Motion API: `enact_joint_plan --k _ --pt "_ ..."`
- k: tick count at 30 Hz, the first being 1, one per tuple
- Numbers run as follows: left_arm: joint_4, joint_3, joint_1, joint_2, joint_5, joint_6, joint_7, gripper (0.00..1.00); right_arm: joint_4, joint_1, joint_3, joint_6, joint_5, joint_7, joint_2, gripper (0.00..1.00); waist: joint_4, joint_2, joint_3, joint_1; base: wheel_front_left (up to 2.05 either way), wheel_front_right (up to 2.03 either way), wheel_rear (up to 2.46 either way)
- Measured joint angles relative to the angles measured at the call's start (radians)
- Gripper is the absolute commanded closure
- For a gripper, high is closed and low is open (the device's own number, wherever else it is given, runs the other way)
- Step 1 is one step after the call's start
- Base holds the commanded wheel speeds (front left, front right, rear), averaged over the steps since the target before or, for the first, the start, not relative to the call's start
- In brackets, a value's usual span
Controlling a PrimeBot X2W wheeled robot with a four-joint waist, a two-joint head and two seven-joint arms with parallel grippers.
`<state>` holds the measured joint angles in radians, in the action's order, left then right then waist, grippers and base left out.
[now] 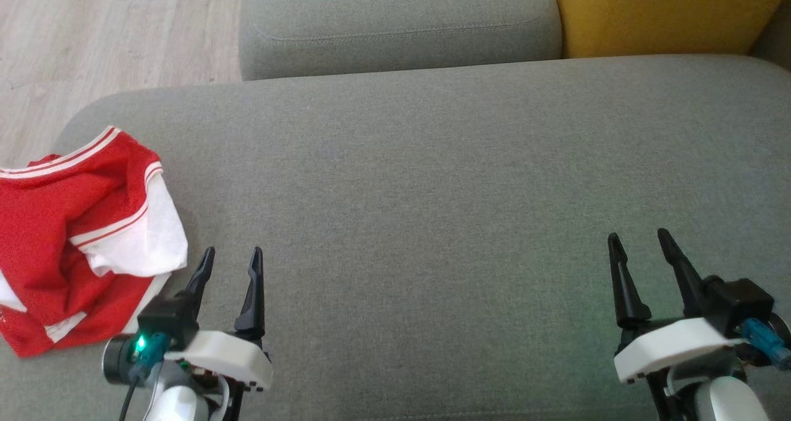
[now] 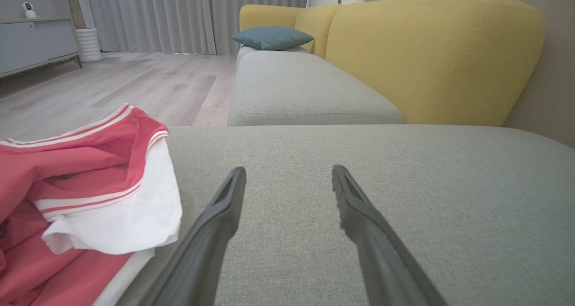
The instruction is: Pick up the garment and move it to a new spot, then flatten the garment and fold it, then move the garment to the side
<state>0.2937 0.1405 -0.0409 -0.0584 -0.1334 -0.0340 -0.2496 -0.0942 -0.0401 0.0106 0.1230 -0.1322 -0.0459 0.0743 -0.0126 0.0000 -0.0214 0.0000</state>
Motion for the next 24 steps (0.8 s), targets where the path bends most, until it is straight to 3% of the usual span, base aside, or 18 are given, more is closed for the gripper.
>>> enact_joint_plan --k 7,24 --pt "0.000 -0.002 0.000 0.000 0.000 0.003 0.000 0.00 0.001 0.000 -0.007 0.000 0.001 -0.002 -0.001 0.00 0.016 0.0000 0.001 0.0000 0.00 0.00 0.00" --pt "-0.020 -0.029 -0.003 -0.005 0.000 0.018 0.000 0.00 0.041 0.007 0.053 0.000 0.001 0.011 0.002 0.00 0.196 0.0000 0.012 0.0000 0.00 0.00 0.00"
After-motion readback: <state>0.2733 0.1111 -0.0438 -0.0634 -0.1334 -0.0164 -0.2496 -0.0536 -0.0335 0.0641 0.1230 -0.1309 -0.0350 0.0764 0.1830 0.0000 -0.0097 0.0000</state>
